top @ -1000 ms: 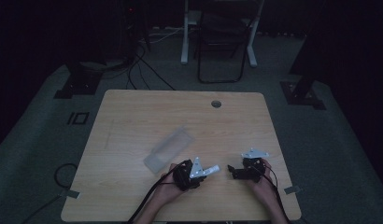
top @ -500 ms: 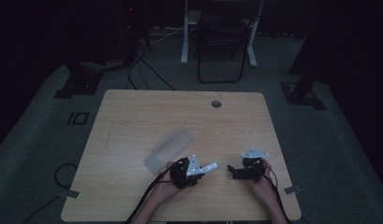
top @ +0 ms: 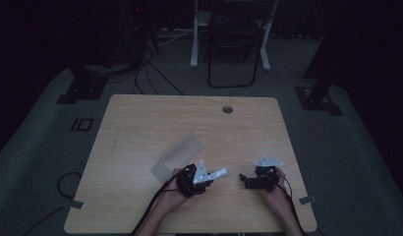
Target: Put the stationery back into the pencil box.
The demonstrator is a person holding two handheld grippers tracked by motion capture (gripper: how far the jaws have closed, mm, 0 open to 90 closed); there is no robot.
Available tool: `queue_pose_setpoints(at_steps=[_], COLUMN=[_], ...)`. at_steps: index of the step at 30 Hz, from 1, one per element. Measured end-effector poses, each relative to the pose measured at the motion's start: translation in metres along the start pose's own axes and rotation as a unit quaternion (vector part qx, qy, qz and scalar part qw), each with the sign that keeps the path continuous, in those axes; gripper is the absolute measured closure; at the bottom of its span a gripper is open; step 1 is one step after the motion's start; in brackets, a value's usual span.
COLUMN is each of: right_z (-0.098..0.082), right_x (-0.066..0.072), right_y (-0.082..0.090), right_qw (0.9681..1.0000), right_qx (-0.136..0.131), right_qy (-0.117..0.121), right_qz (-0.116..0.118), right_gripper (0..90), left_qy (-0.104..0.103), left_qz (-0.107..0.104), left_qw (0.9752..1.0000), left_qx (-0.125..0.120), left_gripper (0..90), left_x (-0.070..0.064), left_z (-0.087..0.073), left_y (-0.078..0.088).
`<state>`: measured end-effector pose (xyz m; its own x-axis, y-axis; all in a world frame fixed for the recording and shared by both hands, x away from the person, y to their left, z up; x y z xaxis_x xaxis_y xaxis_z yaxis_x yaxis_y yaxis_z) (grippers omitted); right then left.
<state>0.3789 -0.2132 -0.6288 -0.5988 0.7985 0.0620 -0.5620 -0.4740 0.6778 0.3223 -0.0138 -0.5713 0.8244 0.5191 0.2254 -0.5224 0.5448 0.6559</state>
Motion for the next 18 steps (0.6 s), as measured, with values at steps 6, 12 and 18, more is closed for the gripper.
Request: queue_pose_setpoints(at_steps=[6, 12, 18], right_z=[0.0, 0.0, 0.0], right_x=[0.0, 0.0, 0.0], right_y=[0.0, 0.0, 0.0], right_qw=[1.0, 1.0, 1.0], right_qx=[0.0, 0.0, 0.0], right_qy=[0.0, 0.0, 0.0], right_qz=[0.0, 0.0, 0.0], right_gripper=[12.1, 12.2, 12.2], left_qy=[0.001, 0.003, 0.003], left_qz=[0.004, 0.007, 0.01], left_qw=[1.0, 1.0, 0.9999], left_qx=[-0.002, -0.004, -0.004], left_gripper=[70.9, 70.9, 70.9], left_x=[0.0029, 0.0057, 0.0077], left_z=[0.0006, 0.0009, 0.0009], left_y=[0.0026, 0.0042, 0.006])
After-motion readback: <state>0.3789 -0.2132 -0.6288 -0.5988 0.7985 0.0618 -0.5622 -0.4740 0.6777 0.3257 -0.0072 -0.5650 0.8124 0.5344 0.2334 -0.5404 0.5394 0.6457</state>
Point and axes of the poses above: each handheld gripper's, and its own axes: y roughly backward along the jaws, z roughly out of its top, x roughly to its left, the point moved 9 cm from there along -y, roughly forward along the jaws, and after that the axes turned 5 degrees about z, right-handed, at the moved point
